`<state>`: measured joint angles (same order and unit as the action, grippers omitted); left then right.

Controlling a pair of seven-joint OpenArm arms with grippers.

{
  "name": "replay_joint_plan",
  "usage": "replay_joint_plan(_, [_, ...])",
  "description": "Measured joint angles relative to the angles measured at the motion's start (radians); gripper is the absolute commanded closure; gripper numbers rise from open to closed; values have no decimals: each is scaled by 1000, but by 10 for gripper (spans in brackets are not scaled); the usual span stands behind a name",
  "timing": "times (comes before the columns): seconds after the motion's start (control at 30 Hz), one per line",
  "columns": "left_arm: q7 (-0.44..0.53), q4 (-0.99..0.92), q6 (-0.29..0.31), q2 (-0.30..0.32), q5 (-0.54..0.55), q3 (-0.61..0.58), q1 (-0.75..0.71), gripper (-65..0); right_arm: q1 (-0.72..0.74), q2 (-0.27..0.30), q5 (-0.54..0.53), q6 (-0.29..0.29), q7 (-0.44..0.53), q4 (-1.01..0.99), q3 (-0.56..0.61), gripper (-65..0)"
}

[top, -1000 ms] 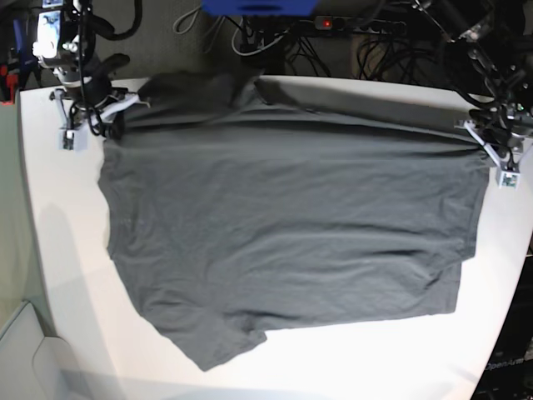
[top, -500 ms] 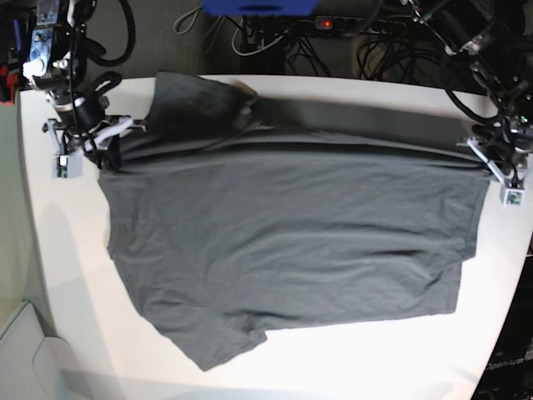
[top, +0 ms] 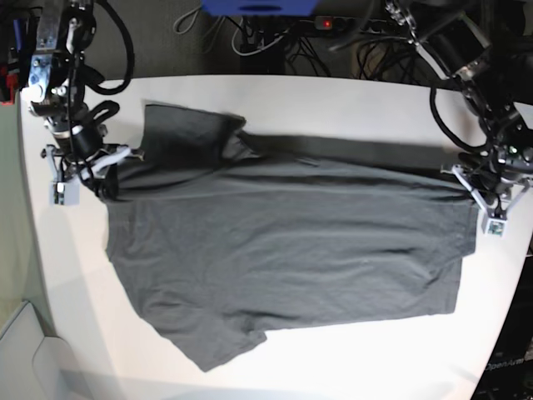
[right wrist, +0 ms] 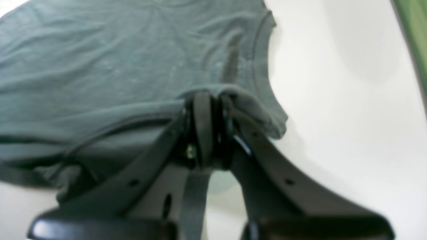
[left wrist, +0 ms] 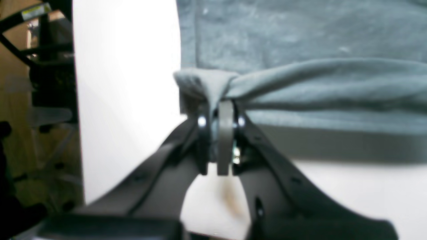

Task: Layout the t-shirt on the table in an organized manner, then fold the t-shirt properly
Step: 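Lift the shoulder edge with both grippers and fold it over the shirt, then lower the folded edge with both grippers onto the shirt body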

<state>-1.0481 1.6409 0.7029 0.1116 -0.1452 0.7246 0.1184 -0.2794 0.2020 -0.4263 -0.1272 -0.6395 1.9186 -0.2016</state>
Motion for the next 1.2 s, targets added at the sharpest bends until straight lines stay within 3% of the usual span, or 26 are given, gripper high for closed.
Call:
replay_joint_plan(0.97, [3,-322,-2,103,-8,4,183,-15,314,8,2,-4,-2,-274,78,0])
replay_joint_plan(1.2, [58,-388,-2,102,3,-1,225,-18,351,8,2,-3,3,-333,79,0])
